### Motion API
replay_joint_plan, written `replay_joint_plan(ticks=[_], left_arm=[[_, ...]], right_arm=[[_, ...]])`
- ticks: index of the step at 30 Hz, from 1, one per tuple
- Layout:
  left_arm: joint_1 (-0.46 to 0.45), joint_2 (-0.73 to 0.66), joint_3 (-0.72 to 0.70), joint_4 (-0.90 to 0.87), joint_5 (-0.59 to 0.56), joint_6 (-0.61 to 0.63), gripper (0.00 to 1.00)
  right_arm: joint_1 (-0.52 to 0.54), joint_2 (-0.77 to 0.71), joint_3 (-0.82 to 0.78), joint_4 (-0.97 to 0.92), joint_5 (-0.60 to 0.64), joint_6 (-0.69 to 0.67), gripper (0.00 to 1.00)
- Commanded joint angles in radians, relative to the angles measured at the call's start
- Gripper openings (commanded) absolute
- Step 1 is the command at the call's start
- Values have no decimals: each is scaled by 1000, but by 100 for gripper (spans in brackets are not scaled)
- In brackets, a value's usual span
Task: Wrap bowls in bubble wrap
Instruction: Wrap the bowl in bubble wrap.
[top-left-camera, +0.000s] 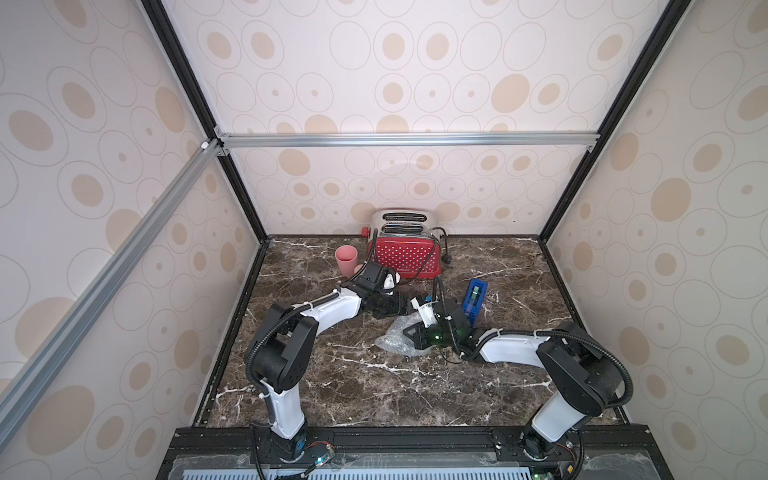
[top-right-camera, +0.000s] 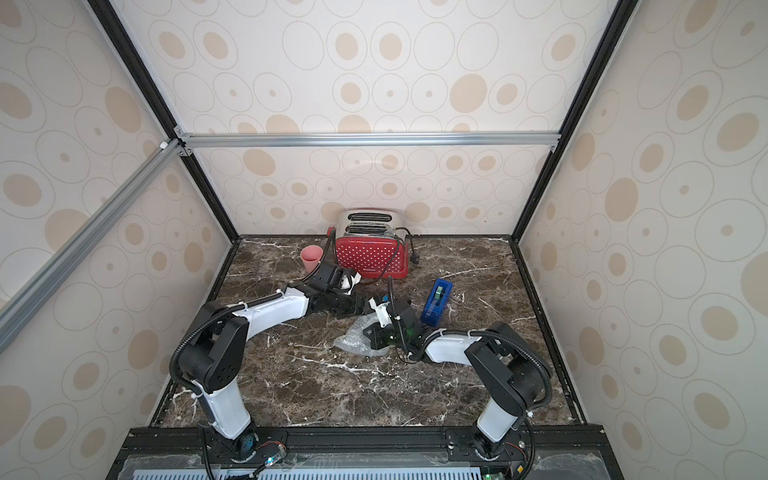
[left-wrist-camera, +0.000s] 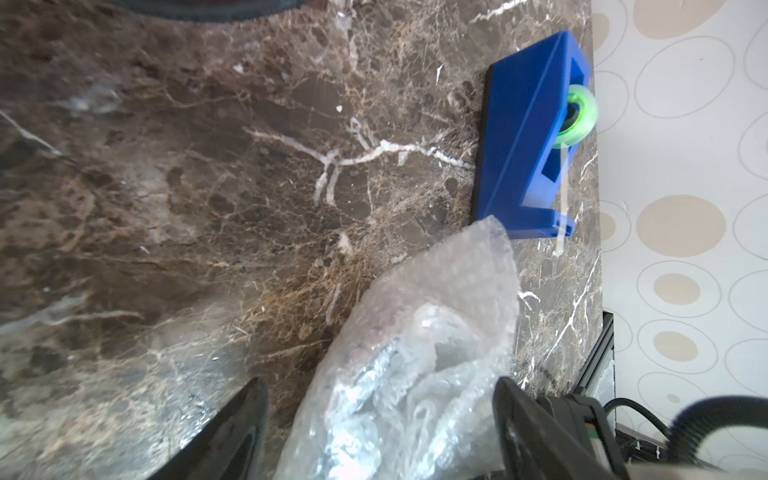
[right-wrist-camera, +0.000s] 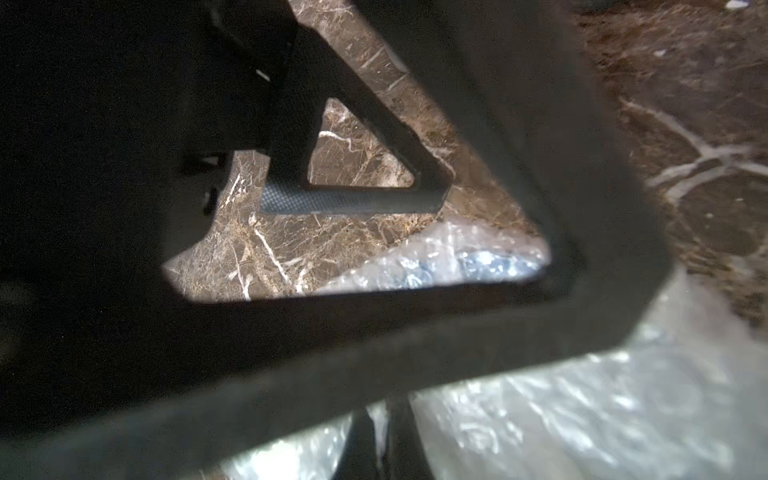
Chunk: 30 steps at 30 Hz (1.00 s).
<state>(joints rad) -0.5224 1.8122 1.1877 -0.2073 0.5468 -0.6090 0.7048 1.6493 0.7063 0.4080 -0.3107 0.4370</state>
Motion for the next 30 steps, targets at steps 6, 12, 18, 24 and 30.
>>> replay_joint_plan(ticks=[6,12,18,24,30], left_arm=[[5,-43,-81,31,35,-7,69],[6,-113,-154,43,46,-34,79],[6,-149,-171,66,108,-67,80],[5,-140,-168,31,90,-70,74],[5,-120,-179,35,93,-79,69]], right_arm=[[-21,1,15,-37,4,15,0],[-24,13,31,-9,-51,-2,0],[-24,10,30,-2,-64,-33,0],[-25,1,32,-15,-61,-79,4],[-24,19,51,-8,-88,-83,19]])
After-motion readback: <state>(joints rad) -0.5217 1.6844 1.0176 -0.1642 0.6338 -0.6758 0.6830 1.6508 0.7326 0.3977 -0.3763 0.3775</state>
